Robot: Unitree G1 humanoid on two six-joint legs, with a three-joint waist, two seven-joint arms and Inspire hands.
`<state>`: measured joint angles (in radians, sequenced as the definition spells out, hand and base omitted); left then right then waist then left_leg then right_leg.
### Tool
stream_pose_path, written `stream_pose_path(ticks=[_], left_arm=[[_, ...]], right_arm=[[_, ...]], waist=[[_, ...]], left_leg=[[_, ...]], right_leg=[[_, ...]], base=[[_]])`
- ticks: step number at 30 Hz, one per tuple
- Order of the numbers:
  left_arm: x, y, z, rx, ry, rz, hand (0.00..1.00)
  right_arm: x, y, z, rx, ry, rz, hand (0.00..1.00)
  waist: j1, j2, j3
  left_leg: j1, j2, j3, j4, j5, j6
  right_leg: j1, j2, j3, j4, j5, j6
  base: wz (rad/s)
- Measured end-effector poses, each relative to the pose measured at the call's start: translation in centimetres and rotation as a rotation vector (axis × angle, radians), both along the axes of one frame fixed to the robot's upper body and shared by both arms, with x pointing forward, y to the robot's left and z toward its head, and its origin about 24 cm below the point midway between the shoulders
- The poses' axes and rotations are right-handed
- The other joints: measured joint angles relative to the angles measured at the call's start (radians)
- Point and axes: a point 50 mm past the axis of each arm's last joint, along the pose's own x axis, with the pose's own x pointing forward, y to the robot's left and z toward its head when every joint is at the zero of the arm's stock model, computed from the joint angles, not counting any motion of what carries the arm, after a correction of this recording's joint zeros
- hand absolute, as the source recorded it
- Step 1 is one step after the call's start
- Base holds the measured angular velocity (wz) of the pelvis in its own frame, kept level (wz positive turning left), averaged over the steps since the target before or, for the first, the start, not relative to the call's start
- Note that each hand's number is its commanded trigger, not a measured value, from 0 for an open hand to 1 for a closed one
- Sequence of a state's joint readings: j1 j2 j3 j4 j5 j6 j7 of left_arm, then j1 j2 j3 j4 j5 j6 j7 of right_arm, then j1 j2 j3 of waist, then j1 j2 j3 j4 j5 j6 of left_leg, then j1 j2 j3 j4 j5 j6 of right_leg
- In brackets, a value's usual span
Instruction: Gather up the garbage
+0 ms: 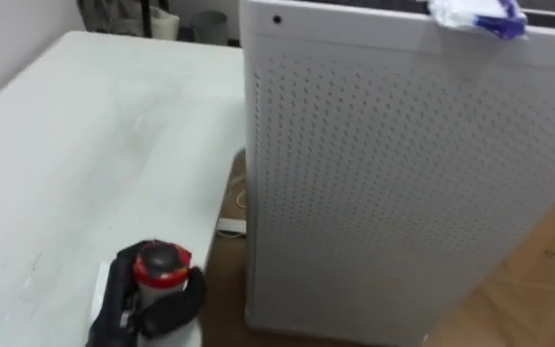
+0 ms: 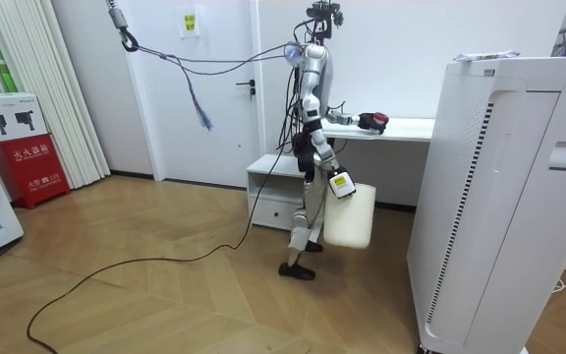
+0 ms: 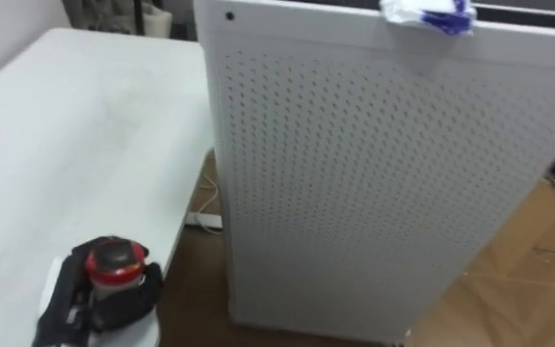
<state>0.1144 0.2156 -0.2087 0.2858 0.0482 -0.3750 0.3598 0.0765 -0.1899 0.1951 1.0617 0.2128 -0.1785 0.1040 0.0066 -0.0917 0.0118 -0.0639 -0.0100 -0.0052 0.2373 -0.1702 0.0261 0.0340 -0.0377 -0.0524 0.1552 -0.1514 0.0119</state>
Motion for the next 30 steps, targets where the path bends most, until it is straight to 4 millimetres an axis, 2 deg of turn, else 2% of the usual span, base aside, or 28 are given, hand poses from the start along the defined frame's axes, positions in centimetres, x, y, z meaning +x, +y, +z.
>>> stream_pose_path(ticks=[2, 4, 7, 11, 15, 19, 24, 26, 30], left_arm=[[0.0, -0.2, -0.1, -0.019, 0.013, -0.015, 1.0], [0.1, -0.3, 0.1, -0.054, 0.019, -0.028, 1.0], [0.4, -0.6, 0.6, -0.076, 0.01, -0.063, 1.0], [0.6, -2.0, 1.7, -0.146, -0.026, -0.136, 1.0], [1.0, -4.7, 3.2, -0.27, -0.069, -0.271, 1.0], [1.2, -6.4, 3.6, -0.298, -0.068, -0.375, 1.0], [1.4, -7.7, 4.8, -0.307, -0.108, -0.485, 1.0], [1.3, -8.1, 4.7, -0.329, -0.093, -0.528, 1.0], [1.2, -8.3, 4.5, -0.324, -0.078, -0.569, 1.0]], right_arm=[[0.8, 0.1, 0.3, 0.005, -0.021, 0.008, 1.0], [1.5, 0.2, 0.5, 0.007, -0.038, 0.027, 1.0], [1.8, 0.5, 0.5, 0.009, -0.032, 0.065, 1.0], [3.1, 0.7, 1.2, -0.012, -0.087, 0.098, 1.0], [5.2, 0.9, 2.2, -0.032, -0.158, 0.111, 1.0], [6.6, 1.8, 2.8, -0.034, -0.208, 0.134, 1.0], [8.3, 2.3, 3.9, -0.034, -0.283, 0.147, 1.0], [8.8, 2.4, 4.3, -0.034, -0.308, 0.141, 1.0], [10.2, 2.6, 5.0, -0.036, -0.35, 0.129, 1.0]], waist=[[0.012, 0.0, -0.0014], [0.006, 0.008, 0.0019], [-0.004, 0.02, 0.0009], [-0.006, 0.027, 0.0008], [-0.01, 0.035, 0.0025], [-0.034, 0.039, 0.0034], [-0.038, 0.042, 0.0023], [-0.039, 0.042, 0.0024], [-0.035, 0.043, 0.0069]], left_leg=[[0.011, -0.008, 0.0, -0.001, -0.001, 0.001], [0.013, -0.012, 0.002, -0.002, -0.002, 0.002], [0.003, -0.012, 0.001, -0.001, -0.005, 0.008], [-0.007, -0.01, 0.019, 0.009, -0.005, 0.009], [-0.012, -0.006, 0.03, 0.014, -0.004, 0.012], [-0.014, -0.007, 0.035, 0.016, 0.001, 0.012], [-0.05, -0.002, 0.054, 0.022, 0.001, 0.012], [-0.055, 0.0, 0.064, 0.022, 0.001, 0.012], [-0.071, 0.004, 0.086, 0.023, 0.0, 0.013]], right_leg=[[0.007, -0.006, -0.025, -0.003, 0.0, 0.001], [0.011, -0.006, -0.056, -0.004, 0.0, 0.001], [0.006, -0.004, -0.061, -0.002, 0.0, 0.002], [-0.002, -0.004, -0.061, 0.0, 0.0, 0.002], [-0.012, -0.003, -0.063, 0.017, 0.0, 0.001], [-0.016, -0.002, -0.058, 0.016, 0.0, 0.0], [-0.071, 0.0, -0.042, 0.038, 0.001, -0.001], [-0.088, -0.001, -0.041, 0.057, 0.001, 0.0], [-0.115, -0.004, -0.034, 0.069, 0.0, 0.0]], base=[[-0.1], [-0.03], [-0.01], [-0.1], [-0.07], [-0.01], [-0.12], [-0.1], [-0.14]])
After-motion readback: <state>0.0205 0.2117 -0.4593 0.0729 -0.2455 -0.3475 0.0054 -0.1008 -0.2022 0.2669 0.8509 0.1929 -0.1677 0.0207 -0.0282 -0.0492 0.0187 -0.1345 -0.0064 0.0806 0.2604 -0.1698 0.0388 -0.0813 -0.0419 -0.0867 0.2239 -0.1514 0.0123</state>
